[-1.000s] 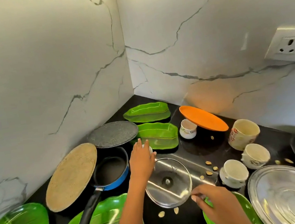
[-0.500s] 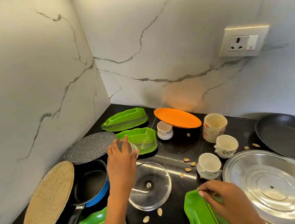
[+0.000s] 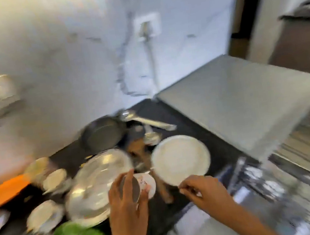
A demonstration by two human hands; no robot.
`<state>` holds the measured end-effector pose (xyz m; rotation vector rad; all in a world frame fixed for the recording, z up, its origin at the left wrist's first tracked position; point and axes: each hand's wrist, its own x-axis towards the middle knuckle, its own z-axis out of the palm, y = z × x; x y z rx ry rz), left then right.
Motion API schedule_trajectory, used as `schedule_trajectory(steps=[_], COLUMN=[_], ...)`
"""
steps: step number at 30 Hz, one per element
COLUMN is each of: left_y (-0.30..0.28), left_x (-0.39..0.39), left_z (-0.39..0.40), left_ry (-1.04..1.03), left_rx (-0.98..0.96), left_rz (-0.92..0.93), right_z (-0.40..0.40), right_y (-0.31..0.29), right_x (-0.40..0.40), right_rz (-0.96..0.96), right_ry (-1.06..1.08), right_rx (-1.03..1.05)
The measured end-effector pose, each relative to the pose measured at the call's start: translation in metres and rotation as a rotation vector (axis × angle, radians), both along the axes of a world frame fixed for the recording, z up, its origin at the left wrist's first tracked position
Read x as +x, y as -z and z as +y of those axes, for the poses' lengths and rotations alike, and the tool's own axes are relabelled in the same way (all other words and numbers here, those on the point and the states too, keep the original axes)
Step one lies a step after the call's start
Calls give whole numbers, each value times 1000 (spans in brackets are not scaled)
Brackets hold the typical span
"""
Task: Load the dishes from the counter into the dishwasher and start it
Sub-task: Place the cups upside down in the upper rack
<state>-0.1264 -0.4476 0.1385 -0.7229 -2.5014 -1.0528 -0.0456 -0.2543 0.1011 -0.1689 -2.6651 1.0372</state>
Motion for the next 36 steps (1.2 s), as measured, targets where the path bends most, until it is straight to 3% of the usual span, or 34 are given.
schedule_trajectory(steps=[5,8,12,16,20,22,24,26,31,36], left_y=[37,73,120,174,223,252,283,307,332,334], left_x=[79,130,177,200,199,188,177,176,182,182], left_z=[168,257,337,390,410,407,396,382,368,368], left_ry=[428,642,821,865,947,966,946,950,932,918], left_rx=[17,51,76,89,28,-142,-488,-723,-699,-731], left_rz=[-80,-234,-539,-840,-966,-796,-403,-186,3,20], right_z=[129,184,228,260,289,306,325,341,362,350], right_y=[33,60,97,147,195,218,236,253,290,311], right_x=[135,204,256,274,283,287,291,291,270,237], right_rz=[-60,-61,-59,26,52,-7,-79,-140,-313,-436], right_ry=[411,570,597,623,652,626,624,604,445,302], right_rx=[-52,-128,-206,-277,-211,-104,-5,56,214,257])
